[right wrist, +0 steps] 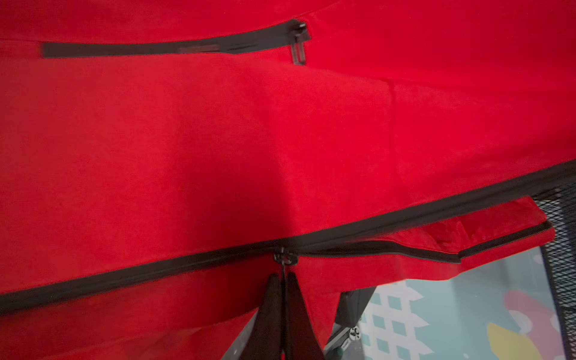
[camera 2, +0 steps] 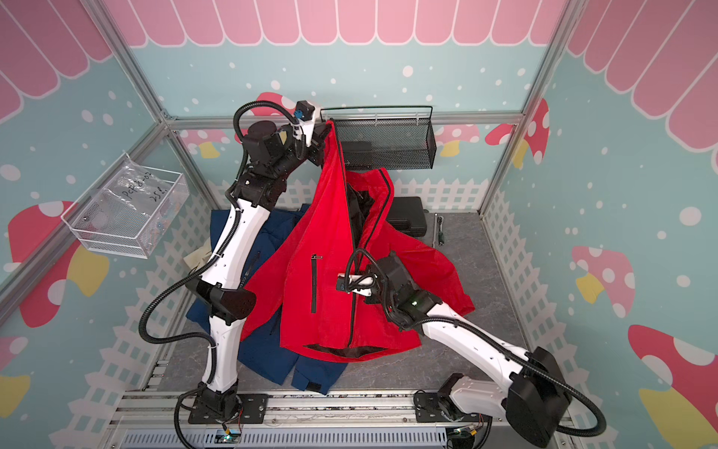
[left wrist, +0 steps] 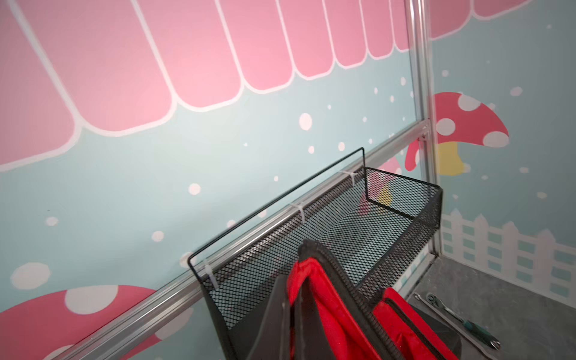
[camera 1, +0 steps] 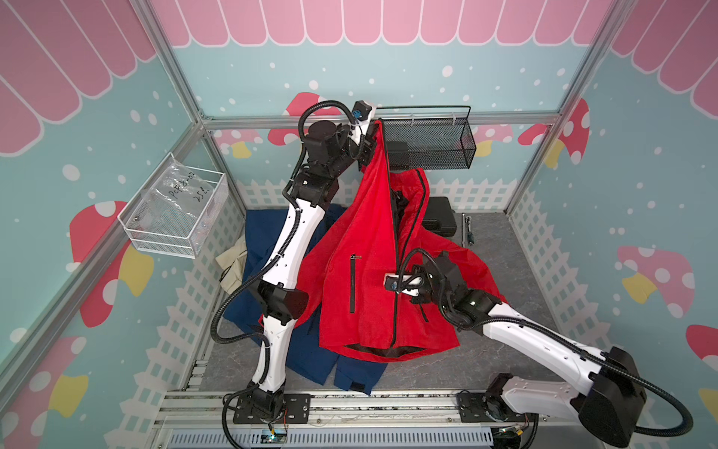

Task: Unzip the jacket
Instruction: Unzip the zipper on the jacket.

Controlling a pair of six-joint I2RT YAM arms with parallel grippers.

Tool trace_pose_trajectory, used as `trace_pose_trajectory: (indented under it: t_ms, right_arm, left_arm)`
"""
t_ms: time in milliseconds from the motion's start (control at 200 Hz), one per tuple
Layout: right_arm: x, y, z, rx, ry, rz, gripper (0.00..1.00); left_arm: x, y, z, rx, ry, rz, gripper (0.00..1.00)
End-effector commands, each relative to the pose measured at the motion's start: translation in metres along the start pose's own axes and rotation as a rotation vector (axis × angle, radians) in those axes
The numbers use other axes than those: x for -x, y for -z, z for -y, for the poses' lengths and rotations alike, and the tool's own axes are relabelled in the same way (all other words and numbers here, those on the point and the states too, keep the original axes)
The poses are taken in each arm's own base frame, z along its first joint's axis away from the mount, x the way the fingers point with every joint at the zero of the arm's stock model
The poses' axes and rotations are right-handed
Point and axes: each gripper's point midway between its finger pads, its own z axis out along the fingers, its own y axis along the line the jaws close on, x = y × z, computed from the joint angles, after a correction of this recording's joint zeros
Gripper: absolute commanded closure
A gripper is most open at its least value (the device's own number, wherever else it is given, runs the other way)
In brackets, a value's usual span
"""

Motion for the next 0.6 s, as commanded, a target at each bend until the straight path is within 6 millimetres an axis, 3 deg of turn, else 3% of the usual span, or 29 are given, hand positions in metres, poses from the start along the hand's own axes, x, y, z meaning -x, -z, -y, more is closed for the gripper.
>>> trace_pose_trajectory:
  t_ms: [0, 270, 345, 450, 595]
  right_arm:
    - [-0.027, 0.015, -0.055, 0.191, -0.005, -0.099, 1.0]
    - [-0.053, 0.053, -0.129, 0.459, -0.009, -0.219, 1.0]
    - [-0.057, 0.064, -0.14, 0.502, -0.033, -0.232, 1.0]
    - [-0.064, 0.071, -0.131, 0.442, -0.065, -0.259, 1.0]
    - [-0.039, 0.07, -0.082, 0.313, -0.27, -0.087, 1.0]
  left_arm:
    - [0.056, 0.025, -0.072, 0.197, -0.016, 0.219, 1.0]
    - [-0.011, 0.027, -0.144, 0.283, -0.019, 0.142, 1.0]
    - [-0.03, 0.028, -0.159, 0.295, -0.026, 0.107, 1.0]
    - [-0.058, 0.031, -0.168, 0.272, -0.026, 0.039, 1.0]
    - [-0.086, 0.037, -0.152, 0.233, 0.038, 0.015, 1.0]
